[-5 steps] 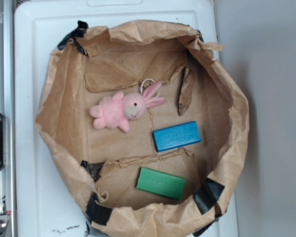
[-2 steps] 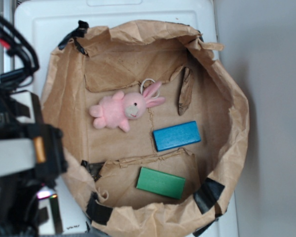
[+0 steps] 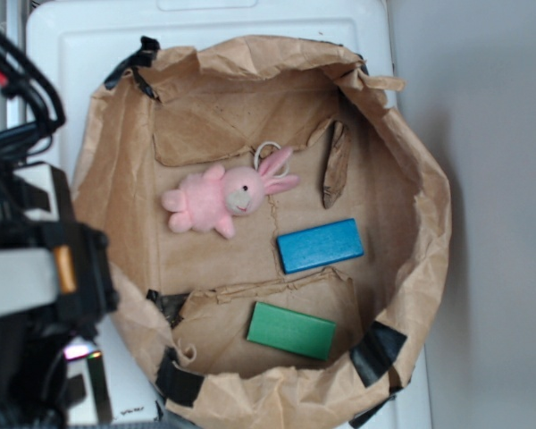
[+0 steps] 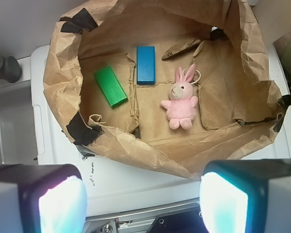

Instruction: Grab the blue block.

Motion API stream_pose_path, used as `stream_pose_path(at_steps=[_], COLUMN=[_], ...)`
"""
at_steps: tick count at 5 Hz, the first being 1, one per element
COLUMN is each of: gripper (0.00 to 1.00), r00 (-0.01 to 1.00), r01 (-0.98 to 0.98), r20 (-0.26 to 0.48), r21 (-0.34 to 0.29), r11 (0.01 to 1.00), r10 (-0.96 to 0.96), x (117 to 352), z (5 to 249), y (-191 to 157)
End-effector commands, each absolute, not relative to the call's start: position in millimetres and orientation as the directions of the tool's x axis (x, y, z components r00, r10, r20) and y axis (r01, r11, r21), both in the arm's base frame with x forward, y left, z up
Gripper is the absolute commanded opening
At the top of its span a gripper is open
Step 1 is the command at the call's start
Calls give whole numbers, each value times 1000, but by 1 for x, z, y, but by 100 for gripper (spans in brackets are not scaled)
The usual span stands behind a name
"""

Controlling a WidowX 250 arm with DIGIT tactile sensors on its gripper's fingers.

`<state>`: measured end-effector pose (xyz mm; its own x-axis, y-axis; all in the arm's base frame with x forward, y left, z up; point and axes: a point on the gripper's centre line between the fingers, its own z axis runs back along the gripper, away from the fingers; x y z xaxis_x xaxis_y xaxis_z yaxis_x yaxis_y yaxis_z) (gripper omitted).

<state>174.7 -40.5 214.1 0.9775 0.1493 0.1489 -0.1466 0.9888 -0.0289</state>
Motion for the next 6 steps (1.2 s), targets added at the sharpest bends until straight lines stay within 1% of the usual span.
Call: stream_pose_path(at_steps=[1, 2, 3, 4, 5, 6], gripper=[100, 100, 100, 100, 100, 100], r00=[960, 950, 928, 920, 917, 917], r01=[-189, -229, -290, -311, -333, -333], r20=[200, 202, 240, 251, 246, 246], r21=[-56, -66, -21, 5, 34, 34], r11=[980, 971, 957, 950, 942, 942], r10=[196, 237, 286, 300, 316, 316], x=[215, 239, 268, 293, 310, 310], z=[199, 167, 137, 112, 96, 96], y=[-34, -30, -20, -3, 8, 8])
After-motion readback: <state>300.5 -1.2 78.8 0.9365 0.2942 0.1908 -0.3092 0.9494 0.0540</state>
